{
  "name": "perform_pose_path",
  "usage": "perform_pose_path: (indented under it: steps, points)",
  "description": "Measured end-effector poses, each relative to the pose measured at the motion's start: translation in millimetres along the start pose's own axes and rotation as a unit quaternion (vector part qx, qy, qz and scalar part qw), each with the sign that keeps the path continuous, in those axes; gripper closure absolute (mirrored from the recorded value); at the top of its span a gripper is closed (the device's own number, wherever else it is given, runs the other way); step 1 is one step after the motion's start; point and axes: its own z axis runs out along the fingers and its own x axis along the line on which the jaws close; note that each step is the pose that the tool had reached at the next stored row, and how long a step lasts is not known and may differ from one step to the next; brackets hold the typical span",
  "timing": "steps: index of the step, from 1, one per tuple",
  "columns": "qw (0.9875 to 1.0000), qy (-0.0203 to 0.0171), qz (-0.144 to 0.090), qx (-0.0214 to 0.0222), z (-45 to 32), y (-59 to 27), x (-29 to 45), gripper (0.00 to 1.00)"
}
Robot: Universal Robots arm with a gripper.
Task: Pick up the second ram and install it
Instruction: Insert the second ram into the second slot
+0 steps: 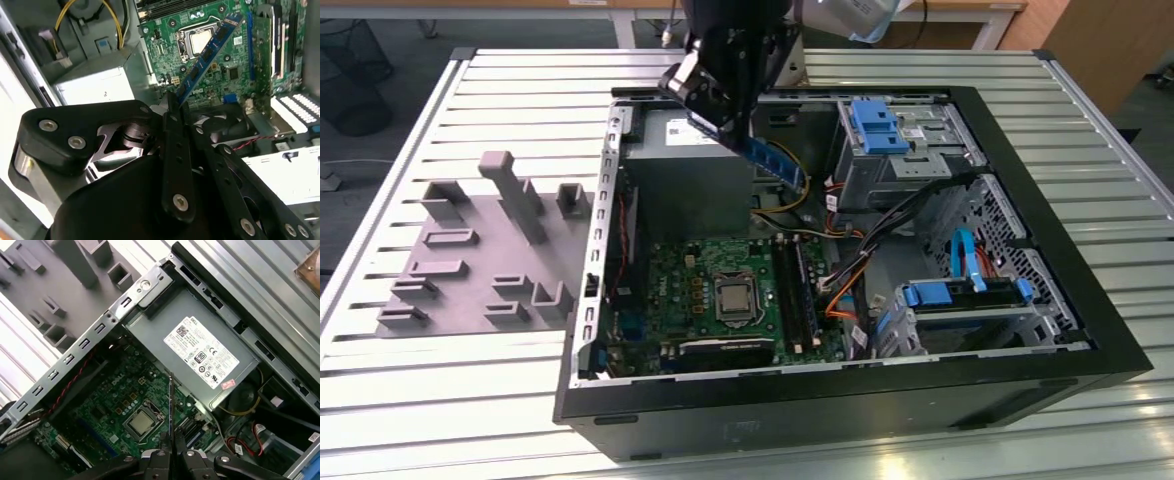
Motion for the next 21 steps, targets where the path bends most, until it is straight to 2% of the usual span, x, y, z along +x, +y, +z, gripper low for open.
perform_pose_path:
  steps: [3, 6, 10, 13, 14, 21]
  points:
    - [0.9996, -0.0006, 0.027, 0.0009, 0.9, 0.0, 0.0, 0.86]
    - [0.9985, -0.0012, 0.054, 0.0018, 1.8, 0.0, 0.1, 0.86]
    - [0.9959, -0.002, 0.09, 0.003, 3.0, -0.1, 0.1, 0.86]
    - [0.9932, -0.0026, 0.117, 0.0039, 3.6, -0.1, 0.1, 0.86]
    - [0.9928, -0.0026, 0.12, 0.0039, 3.6, -0.1, 0.1, 0.86]
    - [0.9927, -0.0027, 0.12, 0.004, 4.0, -4.3, 4.1, 0.86]
